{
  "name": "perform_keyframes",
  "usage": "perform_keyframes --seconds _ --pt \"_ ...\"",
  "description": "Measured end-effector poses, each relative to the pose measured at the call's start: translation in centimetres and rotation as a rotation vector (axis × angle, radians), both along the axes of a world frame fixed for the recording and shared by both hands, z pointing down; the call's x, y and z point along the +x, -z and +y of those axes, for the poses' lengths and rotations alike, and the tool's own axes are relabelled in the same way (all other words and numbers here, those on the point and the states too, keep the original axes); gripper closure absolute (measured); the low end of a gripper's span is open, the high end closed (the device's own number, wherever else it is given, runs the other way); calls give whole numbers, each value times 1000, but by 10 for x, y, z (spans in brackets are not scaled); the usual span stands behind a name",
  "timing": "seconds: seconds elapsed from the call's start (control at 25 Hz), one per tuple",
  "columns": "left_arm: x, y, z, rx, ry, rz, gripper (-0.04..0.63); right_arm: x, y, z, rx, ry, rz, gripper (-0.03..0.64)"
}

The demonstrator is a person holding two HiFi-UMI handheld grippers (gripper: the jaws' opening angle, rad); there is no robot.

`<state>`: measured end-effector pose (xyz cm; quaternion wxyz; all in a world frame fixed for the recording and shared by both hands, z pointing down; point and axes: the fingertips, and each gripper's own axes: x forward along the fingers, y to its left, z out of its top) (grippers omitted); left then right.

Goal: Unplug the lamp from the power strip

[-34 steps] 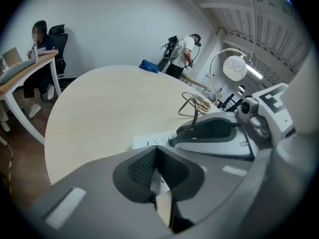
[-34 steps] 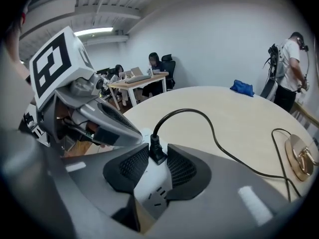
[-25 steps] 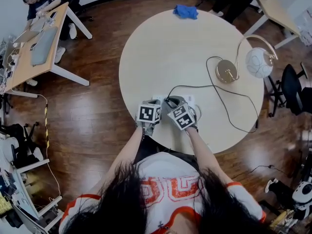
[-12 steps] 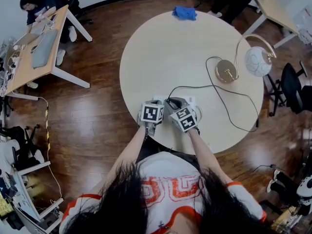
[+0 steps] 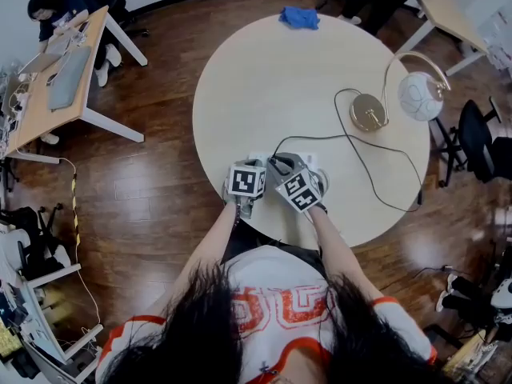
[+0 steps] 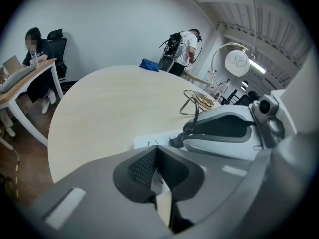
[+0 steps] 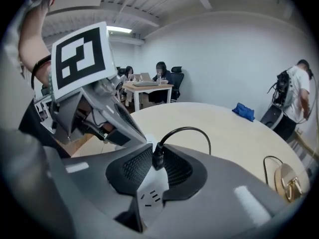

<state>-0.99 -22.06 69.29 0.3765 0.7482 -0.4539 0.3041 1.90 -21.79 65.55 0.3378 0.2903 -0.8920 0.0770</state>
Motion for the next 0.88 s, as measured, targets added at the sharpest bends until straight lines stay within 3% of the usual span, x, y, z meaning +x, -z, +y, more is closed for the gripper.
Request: perform_keyframes --seconds 0.16,0.24,0.4,0.64,0.72,0.8,0.84,0.88 --pt "3 -1 -3 4 -10 -13 595 -7 -11 -6 5 52 123 525" --pt "3 0 -3 7 -6 -12 595 -8 -13 -8 -55 33 112 534" --pt "3 0 -3 -4 11 13 595 -6 -5 -6 -121 4 -54 554" --pt "2 1 -2 -25 5 14 595 -6 -2 -5 -95 -17 -102 555" --pt "2 0 -2 -25 -2 7 595 -7 16 -7 -73 -32 -214 556" --pt "2 0 -3 -20 -15 -3 595 -15 62 -17 -35 -57 -416 558" --pt "1 1 -4 -16 -18 -7 595 -21 81 -24 -1 -51 -435 558" --pt "0 2 -5 -15 -15 -6 595 -26 92 -31 34 -36 -392 558"
